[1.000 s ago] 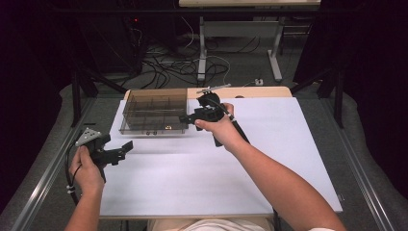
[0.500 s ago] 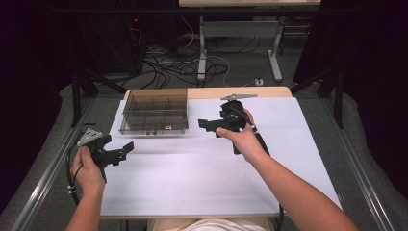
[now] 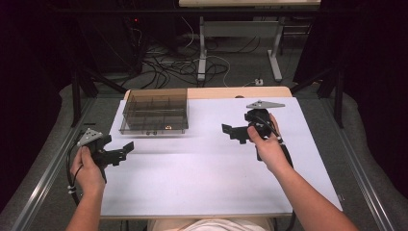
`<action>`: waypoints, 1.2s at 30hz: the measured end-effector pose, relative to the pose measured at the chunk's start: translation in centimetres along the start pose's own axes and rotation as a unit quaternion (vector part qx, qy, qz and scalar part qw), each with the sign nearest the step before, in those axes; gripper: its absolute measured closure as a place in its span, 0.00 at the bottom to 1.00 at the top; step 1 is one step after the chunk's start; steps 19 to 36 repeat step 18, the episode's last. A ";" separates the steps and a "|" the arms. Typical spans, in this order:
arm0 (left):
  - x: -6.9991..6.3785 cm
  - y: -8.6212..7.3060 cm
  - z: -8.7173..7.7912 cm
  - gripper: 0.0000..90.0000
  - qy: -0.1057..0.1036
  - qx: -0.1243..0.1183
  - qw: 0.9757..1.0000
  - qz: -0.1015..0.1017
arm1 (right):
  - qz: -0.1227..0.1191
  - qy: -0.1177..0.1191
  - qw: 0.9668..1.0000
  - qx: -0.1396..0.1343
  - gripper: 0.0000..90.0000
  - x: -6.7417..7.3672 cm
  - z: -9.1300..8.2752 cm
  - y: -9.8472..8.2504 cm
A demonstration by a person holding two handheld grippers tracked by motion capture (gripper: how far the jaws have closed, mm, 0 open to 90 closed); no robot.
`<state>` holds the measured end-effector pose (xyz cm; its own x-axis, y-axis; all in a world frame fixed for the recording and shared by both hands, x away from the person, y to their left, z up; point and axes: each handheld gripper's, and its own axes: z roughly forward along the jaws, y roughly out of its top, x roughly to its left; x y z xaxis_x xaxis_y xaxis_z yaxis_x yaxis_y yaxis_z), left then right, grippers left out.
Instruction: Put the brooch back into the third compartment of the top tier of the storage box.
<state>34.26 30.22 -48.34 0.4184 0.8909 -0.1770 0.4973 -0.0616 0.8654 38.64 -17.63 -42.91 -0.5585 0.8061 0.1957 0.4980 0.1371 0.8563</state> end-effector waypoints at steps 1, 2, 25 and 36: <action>0.0 0.0 0.0 0.01 0.000 0.000 1.000 0.000 | -0.004 -0.005 1.000 0.000 0.00 -0.2 -0.2 -0.3; 0.0 0.0 0.0 0.01 0.000 0.000 1.000 0.000 | -0.006 -0.012 1.000 -0.002 0.00 -0.4 -0.4 -0.7; 0.0 -0.1 0.1 0.01 0.003 0.001 1.000 0.002 | 0.033 -0.065 0.997 -0.004 0.00 -4.4 -2.2 -6.1; 0.0 -0.1 0.1 0.01 0.003 0.001 1.000 0.002 | 0.033 -0.065 0.997 -0.004 0.00 -4.4 -2.2 -6.1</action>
